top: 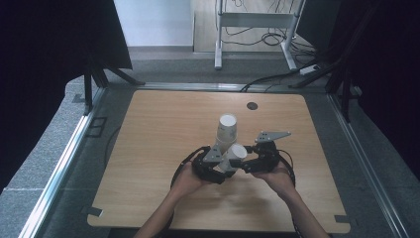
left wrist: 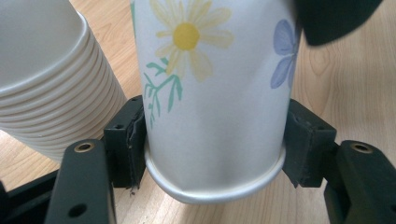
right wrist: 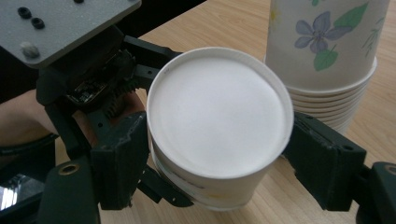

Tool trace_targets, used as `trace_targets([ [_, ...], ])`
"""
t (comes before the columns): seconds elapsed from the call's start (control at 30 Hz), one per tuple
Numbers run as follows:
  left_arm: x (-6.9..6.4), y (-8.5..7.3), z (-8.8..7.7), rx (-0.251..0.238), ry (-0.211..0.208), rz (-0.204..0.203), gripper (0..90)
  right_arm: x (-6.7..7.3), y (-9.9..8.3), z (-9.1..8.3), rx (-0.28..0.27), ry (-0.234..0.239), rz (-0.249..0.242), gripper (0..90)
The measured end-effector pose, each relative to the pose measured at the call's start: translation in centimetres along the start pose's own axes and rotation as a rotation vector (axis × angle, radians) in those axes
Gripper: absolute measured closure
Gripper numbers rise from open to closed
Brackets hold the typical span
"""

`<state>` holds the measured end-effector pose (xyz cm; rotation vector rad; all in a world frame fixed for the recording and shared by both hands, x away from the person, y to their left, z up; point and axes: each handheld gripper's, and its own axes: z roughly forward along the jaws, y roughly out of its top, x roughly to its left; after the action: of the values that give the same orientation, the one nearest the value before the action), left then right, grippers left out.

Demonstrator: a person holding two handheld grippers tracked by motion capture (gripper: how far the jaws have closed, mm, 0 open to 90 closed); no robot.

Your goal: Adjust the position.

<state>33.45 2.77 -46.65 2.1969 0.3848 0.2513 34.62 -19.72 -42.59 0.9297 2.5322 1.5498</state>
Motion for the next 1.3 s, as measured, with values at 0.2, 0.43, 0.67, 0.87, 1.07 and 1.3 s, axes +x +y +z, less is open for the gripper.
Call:
trace_targets([
  [0.2, -0.1, 0.0, -0.2, 0.045, -0.025, 0.034, 33.3, 0.2, 0.3, -0.8, 0.039, 0.001, -0.045, 21.7],
  [0.43, -0.2, 0.0, -0.3, 0.069, -0.050, 0.052, 33.3, 0.6, 0.7, -1.5, 0.099, 0.009, -0.107, 21.0],
  [0.67, -0.5, 0.0, -0.2, 0.093, -0.081, 0.083, 33.2, 0.8, 0.7, -1.6, 0.158, 0.027, -0.149, 20.3],
  [0.87, -0.6, 0.1, -0.3, 0.114, -0.109, 0.115, 33.2, 0.8, 0.8, -1.3, 0.214, 0.046, -0.181, 20.2],
  [1.07, -0.8, 0.4, -0.2, 0.130, -0.132, 0.142, 33.2, 0.9, 1.1, -1.1, 0.260, 0.064, -0.205, 20.7],
  [1.3, -1.0, 0.6, 0.1, 0.145, -0.147, 0.161, 33.1, 1.2, 1.3, -0.7, 0.322, 0.084, -0.235, 23.7],
])
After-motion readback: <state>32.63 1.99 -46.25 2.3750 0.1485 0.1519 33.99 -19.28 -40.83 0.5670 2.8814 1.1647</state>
